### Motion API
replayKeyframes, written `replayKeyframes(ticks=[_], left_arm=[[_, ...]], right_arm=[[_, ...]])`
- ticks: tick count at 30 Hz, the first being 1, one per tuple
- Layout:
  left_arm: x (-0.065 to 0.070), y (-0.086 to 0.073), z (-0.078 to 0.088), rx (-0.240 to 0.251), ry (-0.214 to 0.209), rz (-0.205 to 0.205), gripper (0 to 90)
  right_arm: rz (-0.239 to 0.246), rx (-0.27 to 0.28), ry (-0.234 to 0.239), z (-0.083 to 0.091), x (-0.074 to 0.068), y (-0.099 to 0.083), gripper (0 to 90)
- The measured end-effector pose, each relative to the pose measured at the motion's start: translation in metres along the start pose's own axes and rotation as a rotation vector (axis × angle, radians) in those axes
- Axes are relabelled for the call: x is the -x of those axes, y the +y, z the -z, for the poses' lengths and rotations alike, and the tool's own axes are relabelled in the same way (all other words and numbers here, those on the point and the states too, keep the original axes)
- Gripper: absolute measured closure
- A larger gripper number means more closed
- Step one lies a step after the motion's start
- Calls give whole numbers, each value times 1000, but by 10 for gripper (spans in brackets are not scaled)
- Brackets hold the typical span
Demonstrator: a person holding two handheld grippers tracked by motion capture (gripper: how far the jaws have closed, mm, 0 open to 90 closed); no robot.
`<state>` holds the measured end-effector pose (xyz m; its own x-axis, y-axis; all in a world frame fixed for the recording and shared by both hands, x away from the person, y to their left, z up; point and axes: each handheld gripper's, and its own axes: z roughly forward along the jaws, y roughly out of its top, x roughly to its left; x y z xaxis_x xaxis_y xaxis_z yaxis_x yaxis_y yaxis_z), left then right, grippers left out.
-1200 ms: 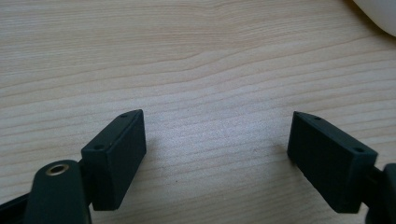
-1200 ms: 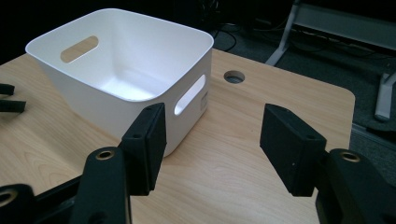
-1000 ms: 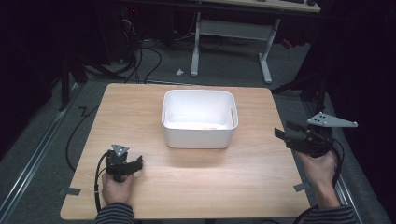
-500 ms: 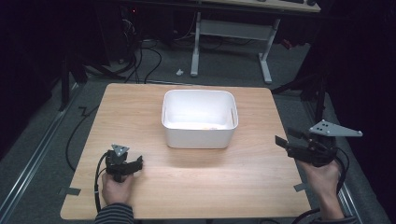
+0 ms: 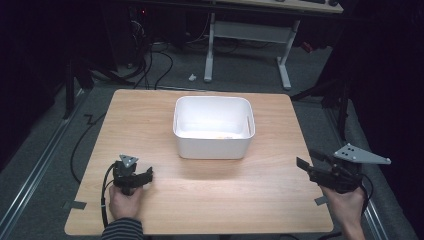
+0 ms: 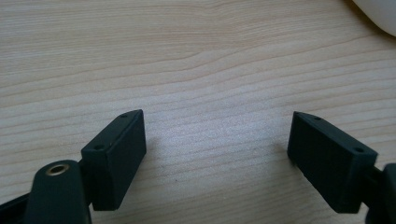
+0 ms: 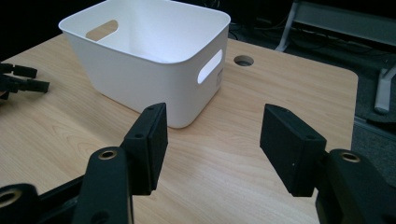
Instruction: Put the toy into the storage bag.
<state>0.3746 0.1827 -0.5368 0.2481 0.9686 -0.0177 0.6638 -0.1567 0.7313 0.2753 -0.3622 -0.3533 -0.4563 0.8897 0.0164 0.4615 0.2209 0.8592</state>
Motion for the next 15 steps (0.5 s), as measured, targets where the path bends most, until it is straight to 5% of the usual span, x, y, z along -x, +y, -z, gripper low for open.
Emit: replayKeyframes(ticks=[15], left_arm=[[0,0,0,1,0,1,198]], right_arm=[[-61,-25,39,-30,2,-33,421]])
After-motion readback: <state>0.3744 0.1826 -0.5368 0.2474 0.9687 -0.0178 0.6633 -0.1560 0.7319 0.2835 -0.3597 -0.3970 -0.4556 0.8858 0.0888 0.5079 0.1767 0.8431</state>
